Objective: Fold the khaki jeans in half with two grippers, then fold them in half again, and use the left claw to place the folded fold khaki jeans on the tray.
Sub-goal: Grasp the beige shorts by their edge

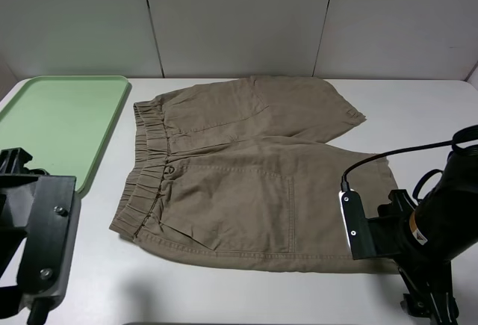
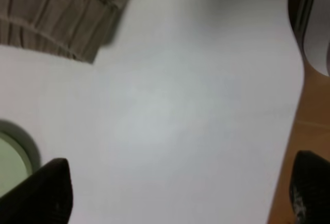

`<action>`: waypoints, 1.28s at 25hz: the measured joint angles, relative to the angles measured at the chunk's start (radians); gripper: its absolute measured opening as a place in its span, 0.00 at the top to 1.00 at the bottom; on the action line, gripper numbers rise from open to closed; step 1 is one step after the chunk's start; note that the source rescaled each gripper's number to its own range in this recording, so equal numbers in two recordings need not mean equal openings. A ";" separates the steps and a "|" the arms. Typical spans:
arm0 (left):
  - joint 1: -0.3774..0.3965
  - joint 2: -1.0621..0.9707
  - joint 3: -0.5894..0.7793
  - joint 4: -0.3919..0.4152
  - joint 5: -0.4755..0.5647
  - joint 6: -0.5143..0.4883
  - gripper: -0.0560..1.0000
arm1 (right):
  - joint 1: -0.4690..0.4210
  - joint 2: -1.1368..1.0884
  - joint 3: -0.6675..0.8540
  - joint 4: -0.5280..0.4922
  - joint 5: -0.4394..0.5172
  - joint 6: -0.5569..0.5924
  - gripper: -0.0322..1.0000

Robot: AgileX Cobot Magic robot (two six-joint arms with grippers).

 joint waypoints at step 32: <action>0.000 0.689 -0.169 0.110 -0.443 0.076 0.19 | 0.000 0.045 -0.001 0.001 -0.003 -0.065 0.00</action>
